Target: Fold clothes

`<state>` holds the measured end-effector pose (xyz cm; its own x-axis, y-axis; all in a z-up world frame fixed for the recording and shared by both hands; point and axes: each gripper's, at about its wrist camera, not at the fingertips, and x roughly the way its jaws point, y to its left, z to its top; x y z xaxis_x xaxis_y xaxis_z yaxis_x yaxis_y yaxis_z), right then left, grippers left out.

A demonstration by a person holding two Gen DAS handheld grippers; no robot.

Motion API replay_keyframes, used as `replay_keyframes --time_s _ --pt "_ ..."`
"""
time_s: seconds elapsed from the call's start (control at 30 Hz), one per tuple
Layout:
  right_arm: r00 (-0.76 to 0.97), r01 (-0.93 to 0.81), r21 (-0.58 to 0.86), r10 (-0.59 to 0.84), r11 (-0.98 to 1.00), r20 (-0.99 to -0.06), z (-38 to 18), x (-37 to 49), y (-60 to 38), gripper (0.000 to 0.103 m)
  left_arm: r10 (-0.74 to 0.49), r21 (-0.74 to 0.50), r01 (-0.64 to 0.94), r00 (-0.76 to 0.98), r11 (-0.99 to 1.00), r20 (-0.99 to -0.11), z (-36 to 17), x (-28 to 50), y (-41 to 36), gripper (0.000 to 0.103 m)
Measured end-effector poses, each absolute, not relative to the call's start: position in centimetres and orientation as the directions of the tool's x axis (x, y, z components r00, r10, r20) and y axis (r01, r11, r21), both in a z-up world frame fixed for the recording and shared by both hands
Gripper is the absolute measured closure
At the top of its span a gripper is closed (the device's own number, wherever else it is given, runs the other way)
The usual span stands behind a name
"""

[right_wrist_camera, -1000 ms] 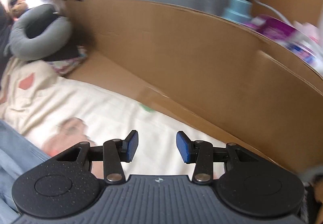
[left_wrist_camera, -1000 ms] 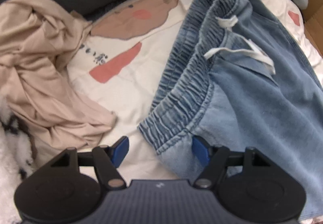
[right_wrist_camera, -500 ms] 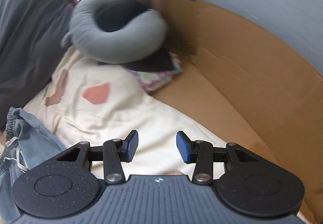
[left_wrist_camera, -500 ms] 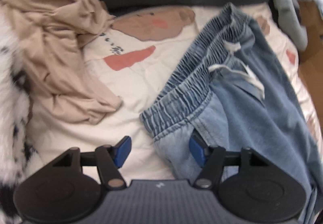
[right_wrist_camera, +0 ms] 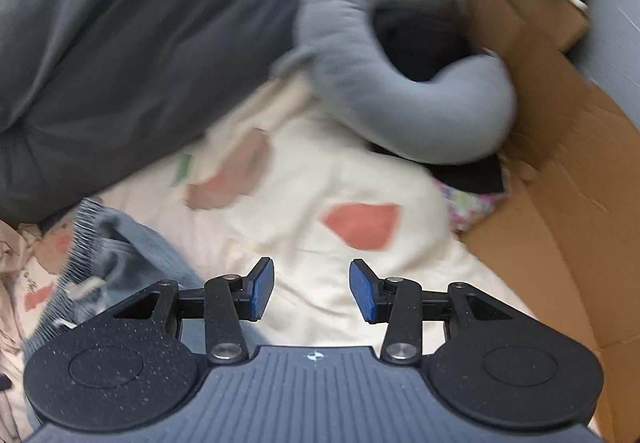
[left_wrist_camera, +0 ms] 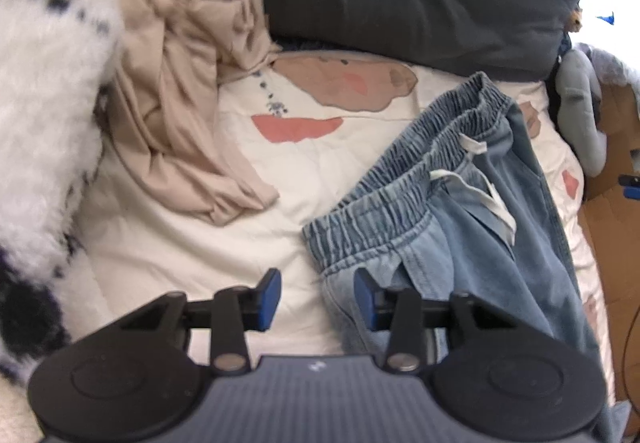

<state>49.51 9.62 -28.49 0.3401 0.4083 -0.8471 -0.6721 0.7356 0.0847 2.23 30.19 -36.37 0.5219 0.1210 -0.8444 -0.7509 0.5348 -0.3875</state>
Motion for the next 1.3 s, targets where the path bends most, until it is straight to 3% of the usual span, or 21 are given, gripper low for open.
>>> replay_keyframes --time_s 0.47,0.93,1.2,1.3 --pt "0.265 -0.858 0.017 0.47 0.513 -0.842 -33.8 40.9 18.5 0.054 0.026 -0.537 -0.699 0.62 0.473 -0.784 -39.9 1.1 30.5 0.061" --pt "0.202 -0.917 0.014 0.494 0.4 -0.845 -34.4 40.4 18.9 0.054 0.01 -0.569 -0.724 0.621 0.39 -0.784 -42.0 3.7 29.9 0.06" --pt "0.18 -0.951 -0.012 0.525 0.309 -0.832 -35.1 40.2 20.5 0.054 0.011 -0.654 -0.707 0.681 0.27 -0.732 -43.1 3.5 29.4 0.06" --pt "0.194 -0.946 -0.018 0.525 0.322 -0.829 -35.5 40.8 21.4 0.054 0.019 -0.662 -0.704 0.689 0.258 -0.725 -43.1 3.4 29.2 0.067"
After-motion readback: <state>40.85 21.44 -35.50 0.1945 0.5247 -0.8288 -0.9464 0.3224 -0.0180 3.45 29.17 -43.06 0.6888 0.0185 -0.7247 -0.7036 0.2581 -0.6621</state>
